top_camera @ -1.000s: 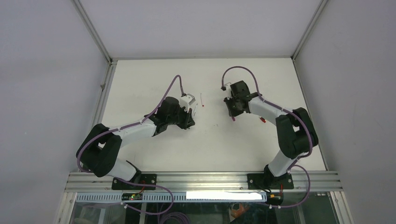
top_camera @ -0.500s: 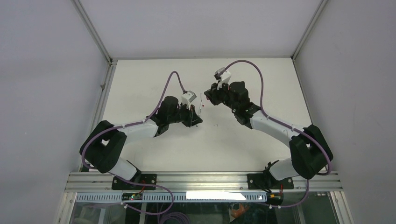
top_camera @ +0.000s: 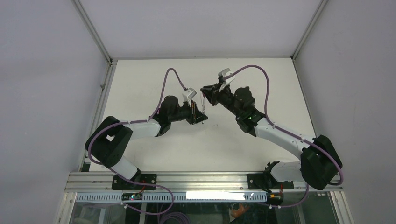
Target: Insert the pens into the pen caps
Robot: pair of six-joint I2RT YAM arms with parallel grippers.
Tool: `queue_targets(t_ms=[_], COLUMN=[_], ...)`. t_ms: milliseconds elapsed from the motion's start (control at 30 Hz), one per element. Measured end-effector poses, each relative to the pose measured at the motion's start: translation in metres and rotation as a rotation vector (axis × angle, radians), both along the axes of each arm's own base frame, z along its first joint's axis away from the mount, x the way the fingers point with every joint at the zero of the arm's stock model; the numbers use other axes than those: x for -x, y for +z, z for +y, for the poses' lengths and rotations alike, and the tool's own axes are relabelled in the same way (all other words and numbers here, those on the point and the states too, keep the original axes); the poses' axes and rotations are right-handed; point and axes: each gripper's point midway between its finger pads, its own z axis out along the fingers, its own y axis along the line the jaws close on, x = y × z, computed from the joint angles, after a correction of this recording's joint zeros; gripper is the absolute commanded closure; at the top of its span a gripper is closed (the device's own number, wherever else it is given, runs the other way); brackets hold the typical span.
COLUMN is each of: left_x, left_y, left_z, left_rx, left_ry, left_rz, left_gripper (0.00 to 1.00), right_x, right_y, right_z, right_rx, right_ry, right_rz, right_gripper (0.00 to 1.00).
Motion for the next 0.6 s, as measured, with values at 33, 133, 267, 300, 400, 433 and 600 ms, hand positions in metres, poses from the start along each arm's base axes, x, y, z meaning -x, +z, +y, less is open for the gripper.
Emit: queue_targets(t_ms=[33, 133, 267, 300, 400, 433, 600], left_x=[0.000, -0.001, -0.001, -0.001, 0.000, 0.001, 0.005], left_y=[0.001, 0.004, 0.007, 0.007, 0.006, 0.005, -0.002], left_z=[0.000, -0.002, -0.002, -0.003, -0.002, -0.002, 0.001], left_rx=[0.005, 0.016, 0.024, 0.025, 0.025, 0.024, 0.013], left_ry=[0.001, -0.001, -0.003, -0.004, -0.007, -0.009, -0.012], left_rz=[0.000, -0.005, -0.013, -0.014, -0.013, -0.010, 0.003], left_gripper=[1.00, 1.00, 1.00, 1.00, 1.00, 1.00, 1.00], right_x=[0.000, 0.000, -0.003, -0.005, -0.008, -0.009, -0.013], right_y=[0.003, 0.009, 0.004, 0.003, -0.007, -0.011, -0.027], right_z=[-0.001, -0.004, -0.006, -0.005, -0.002, -0.001, 0.002], right_rx=[-0.004, -0.011, -0.001, 0.001, 0.013, 0.020, 0.045], right_ry=[-0.002, -0.016, -0.034, -0.035, -0.034, -0.034, -0.032], right_rz=[-0.007, -0.029, -0.034, -0.035, -0.025, -0.018, 0.010], right_gripper=[1.00, 1.00, 1.00, 1.00, 1.00, 1.00, 1.00])
